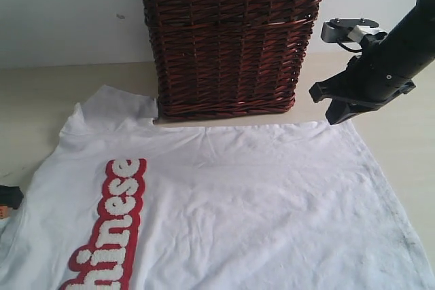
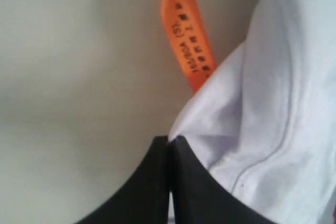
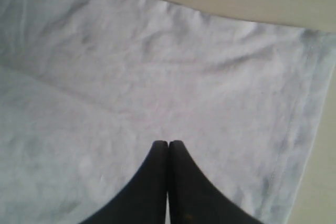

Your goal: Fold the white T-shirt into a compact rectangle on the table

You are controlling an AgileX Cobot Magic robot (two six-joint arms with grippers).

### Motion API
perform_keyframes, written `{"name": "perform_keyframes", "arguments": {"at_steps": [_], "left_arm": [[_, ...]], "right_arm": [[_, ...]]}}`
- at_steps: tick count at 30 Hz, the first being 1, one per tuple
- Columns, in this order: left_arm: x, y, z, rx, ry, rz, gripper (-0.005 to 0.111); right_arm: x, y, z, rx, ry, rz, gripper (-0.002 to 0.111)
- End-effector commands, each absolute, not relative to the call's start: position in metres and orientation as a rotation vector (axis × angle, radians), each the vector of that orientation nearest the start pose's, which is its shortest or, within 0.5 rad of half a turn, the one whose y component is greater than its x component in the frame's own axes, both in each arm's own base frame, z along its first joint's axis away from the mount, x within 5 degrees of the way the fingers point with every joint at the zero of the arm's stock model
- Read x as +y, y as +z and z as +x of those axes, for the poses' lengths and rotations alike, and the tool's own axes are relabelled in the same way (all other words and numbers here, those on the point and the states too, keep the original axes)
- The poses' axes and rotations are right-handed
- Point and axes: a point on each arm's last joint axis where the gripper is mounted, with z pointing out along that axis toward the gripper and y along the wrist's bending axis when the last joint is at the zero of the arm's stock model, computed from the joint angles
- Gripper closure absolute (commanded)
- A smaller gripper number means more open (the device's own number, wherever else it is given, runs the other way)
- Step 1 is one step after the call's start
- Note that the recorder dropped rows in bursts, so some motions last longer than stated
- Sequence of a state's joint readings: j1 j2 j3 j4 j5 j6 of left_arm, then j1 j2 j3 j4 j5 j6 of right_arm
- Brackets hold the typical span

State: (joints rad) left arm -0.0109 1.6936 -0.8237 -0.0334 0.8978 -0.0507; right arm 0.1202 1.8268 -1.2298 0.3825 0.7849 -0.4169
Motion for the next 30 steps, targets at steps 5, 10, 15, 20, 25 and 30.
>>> {"name": "perform_keyframes", "arguments": {"at_steps": [5, 10, 15, 20, 25, 30], "left_arm": [[0.006, 0.151, 0.235, 3.309, 0.171, -0.147, 0.106], [0.006, 0.150, 0.241, 3.245, 0.162, -0.124, 0.065], [0.004, 0.161, 0.266, 3.104, 0.113, -0.119, 0.051], [0.006, 0.139, 0.278, 3.176, 0.112, -0.119, 0.079], [0.003, 0.130, 0.281, 3.243, 0.049, -0.062, 0.080], [0.001, 0.135, 0.289, 3.218, 0.023, -0.066, 0.067]], "right_arm": [[0.066, 0.204, 0.359, 2.762, 0.372, -0.430, 0.108], [0.066, 0.204, 0.359, 2.766, 0.374, -0.432, 0.108], [0.066, 0.204, 0.359, 2.766, 0.374, -0.432, 0.108], [0.066, 0.204, 0.359, 2.754, 0.366, -0.455, 0.108], [0.066, 0.205, 0.360, 2.753, 0.365, -0.454, 0.108], [0.066, 0.205, 0.360, 2.750, 0.364, -0.457, 0.108]]}}
